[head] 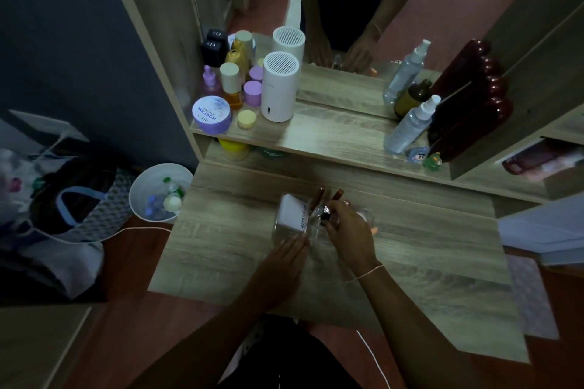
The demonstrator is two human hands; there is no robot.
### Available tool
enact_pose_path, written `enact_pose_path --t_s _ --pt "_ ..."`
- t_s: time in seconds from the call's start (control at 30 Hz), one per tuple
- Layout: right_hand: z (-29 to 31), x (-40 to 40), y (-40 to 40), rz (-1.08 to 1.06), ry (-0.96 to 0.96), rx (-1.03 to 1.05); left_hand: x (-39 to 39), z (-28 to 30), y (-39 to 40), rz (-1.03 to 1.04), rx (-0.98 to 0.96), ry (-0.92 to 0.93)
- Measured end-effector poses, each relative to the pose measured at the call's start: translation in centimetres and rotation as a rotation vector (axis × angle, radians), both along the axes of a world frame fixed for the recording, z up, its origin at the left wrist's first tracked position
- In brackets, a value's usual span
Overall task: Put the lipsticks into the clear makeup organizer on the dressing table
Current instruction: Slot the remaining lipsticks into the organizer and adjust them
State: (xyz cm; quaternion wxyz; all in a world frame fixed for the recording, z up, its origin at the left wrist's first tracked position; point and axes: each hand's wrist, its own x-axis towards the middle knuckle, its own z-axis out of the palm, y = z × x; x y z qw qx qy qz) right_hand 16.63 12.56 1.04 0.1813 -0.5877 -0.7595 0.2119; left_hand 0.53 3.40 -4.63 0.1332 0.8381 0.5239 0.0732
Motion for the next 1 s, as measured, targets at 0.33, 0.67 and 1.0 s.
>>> enact_pose_path --t_s 0.33,0.67,1.0 --pt "-0.5 0.2 -0.3 -0.003 -0.08 -0.03 -0.1 -0.2 0.1 -0.018 -0.056 0.057" --pt "0.1 0.2 -0.1 -0.004 -0.163 -0.069 -0.2 0.3 0.0 -0.014 -0.023 0.048" --pt "0.4 0.1 0.1 0.015 -0.305 -0.083 0.0 0.8 -0.1 -0.011 0.043 0.031"
